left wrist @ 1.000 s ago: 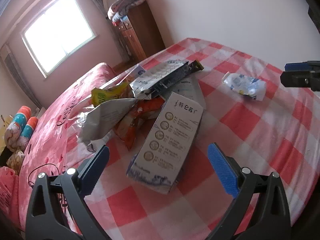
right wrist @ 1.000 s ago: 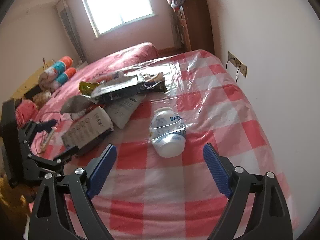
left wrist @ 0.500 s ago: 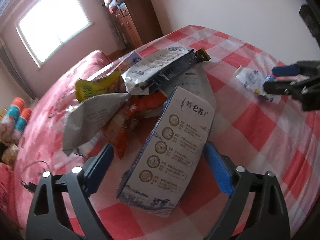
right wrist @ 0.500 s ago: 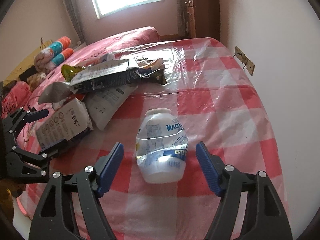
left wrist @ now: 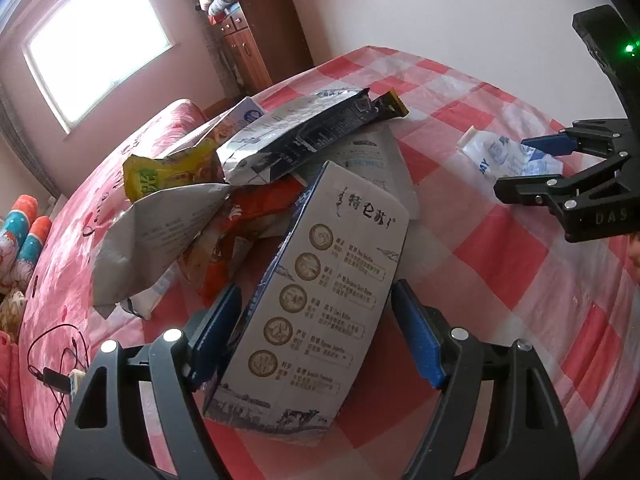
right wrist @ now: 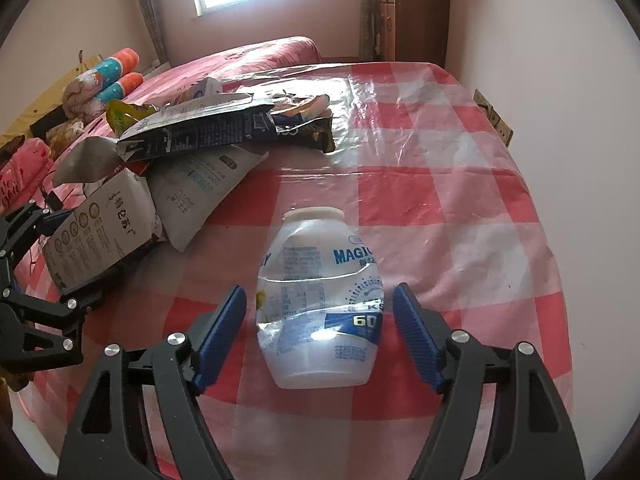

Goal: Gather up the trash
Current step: 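Close the left tool on the white carton while the right tool closes on the clear bottle, then lift the carton with the left tool while the right tool lifts the bottle toward the bucket, then open the left tool over the orange bucket while the right tool drops the bottle in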

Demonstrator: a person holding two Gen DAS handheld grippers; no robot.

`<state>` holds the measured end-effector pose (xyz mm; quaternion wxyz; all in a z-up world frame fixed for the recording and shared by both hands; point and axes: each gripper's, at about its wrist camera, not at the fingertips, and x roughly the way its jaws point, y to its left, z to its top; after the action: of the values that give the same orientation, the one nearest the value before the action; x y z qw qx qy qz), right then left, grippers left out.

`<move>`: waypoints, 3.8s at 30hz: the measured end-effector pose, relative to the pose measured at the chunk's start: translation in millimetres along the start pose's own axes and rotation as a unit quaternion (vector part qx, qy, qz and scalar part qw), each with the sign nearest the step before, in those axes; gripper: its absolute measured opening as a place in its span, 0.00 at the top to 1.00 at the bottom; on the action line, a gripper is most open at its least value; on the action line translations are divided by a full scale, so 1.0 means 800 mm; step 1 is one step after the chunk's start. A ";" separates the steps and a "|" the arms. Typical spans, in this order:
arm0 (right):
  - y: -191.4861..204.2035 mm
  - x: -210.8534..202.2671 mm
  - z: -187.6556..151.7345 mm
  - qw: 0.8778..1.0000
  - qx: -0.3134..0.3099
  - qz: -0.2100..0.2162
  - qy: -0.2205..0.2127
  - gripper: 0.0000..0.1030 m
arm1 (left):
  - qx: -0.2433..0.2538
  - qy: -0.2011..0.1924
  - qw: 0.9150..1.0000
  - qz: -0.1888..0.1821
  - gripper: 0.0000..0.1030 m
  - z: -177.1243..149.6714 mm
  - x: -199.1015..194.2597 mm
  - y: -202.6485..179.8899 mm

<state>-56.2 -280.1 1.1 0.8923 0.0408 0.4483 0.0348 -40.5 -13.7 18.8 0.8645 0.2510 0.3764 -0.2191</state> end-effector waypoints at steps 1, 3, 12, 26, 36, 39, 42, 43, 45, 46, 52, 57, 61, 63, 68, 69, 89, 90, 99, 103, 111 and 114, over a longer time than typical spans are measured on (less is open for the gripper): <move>0.000 0.000 -0.001 1.000 0.001 0.002 -0.002 0.23 | 0.000 0.000 1.000 0.000 0.26 0.000 0.000 0.000; 0.002 -0.001 -0.003 1.000 -0.001 0.002 -0.004 0.21 | -0.003 -0.002 1.000 0.003 0.27 0.000 0.000 -0.002; 0.008 -0.001 -0.004 0.999 -0.019 -0.030 -0.007 0.32 | -0.060 -0.023 0.998 0.000 0.30 -0.006 -0.012 -0.001; 0.001 -0.018 -0.019 1.000 -0.007 -0.012 -0.028 0.39 | -0.154 -0.046 0.986 -0.040 0.31 -0.025 -0.050 0.011; 0.034 -0.039 -0.031 0.999 -0.023 0.013 -0.043 0.39 | -0.177 -0.052 0.982 -0.046 0.31 -0.043 -0.071 0.012; 0.046 -0.045 -0.036 0.998 -0.025 0.023 -0.046 0.39 | -0.184 -0.051 0.981 -0.046 0.31 -0.051 -0.075 0.011; 0.058 -0.049 -0.042 0.998 -0.029 0.032 -0.046 0.39 | -0.190 -0.051 0.979 -0.043 0.31 -0.059 -0.082 0.012; 0.062 -0.051 -0.043 0.998 -0.033 0.033 -0.047 0.39 | -0.192 -0.053 0.979 -0.041 0.31 -0.062 -0.085 0.014; 0.071 -0.054 -0.046 0.997 -0.039 0.037 -0.050 0.39 | -0.197 -0.054 0.978 -0.036 0.32 -0.067 -0.091 0.016; 0.075 -0.056 -0.047 0.997 -0.042 0.040 -0.049 0.39 | -0.198 -0.054 0.978 -0.034 0.32 -0.071 -0.093 0.017; 0.095 -0.063 -0.051 0.996 -0.052 0.052 -0.049 0.39 | -0.212 -0.050 0.976 -0.023 0.32 -0.087 -0.101 0.023; 0.109 -0.068 -0.056 0.995 -0.066 0.055 -0.049 0.39 | -0.222 -0.052 0.973 -0.022 0.32 -0.097 -0.106 0.028; 0.121 -0.071 -0.061 0.994 -0.074 0.060 -0.047 0.39 | -0.231 -0.056 0.971 -0.024 0.32 -0.105 -0.112 0.033; 0.127 -0.072 -0.064 0.994 -0.079 0.062 -0.045 0.39 | -0.235 -0.059 0.970 -0.023 0.32 -0.108 -0.115 0.036; 0.145 -0.073 -0.069 0.992 -0.093 0.075 -0.038 0.39 | -0.247 -0.064 0.967 -0.022 0.32 -0.120 -0.125 0.045; 0.149 -0.074 -0.070 0.992 -0.095 0.078 -0.037 0.39 | -0.249 -0.064 0.966 -0.022 0.32 -0.122 -0.127 0.047; 0.274 -0.080 -0.089 0.966 -0.208 0.151 -0.017 0.39 | -0.310 -0.070 0.947 0.042 0.32 -0.216 -0.188 0.103; 0.281 -0.079 -0.090 0.964 -0.214 0.155 -0.016 0.39 | -0.315 -0.069 0.946 0.046 0.32 -0.223 -0.192 0.107; 0.362 -0.080 -0.101 0.937 -0.276 0.212 0.000 0.39 | -0.378 -0.049 0.918 0.110 0.32 -0.315 -0.229 0.155; 0.404 -0.085 -0.110 0.920 -0.311 0.238 0.002 0.39 | -0.409 -0.037 0.901 0.142 0.33 -0.361 -0.242 0.172; 0.486 -0.072 -0.133 0.887 -0.372 0.274 0.024 0.39 | -0.469 0.011 0.868 0.165 0.33 -0.449 -0.231 0.202; 0.518 -0.067 -0.139 0.874 -0.395 0.282 0.028 0.39 | -0.486 0.031 0.857 0.168 0.32 -0.474 -0.220 0.213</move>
<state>-188.1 131.1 21.2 0.7738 -0.1911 0.3916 0.4597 -258.1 379.5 -25.4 0.8880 -0.1353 0.4138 0.1478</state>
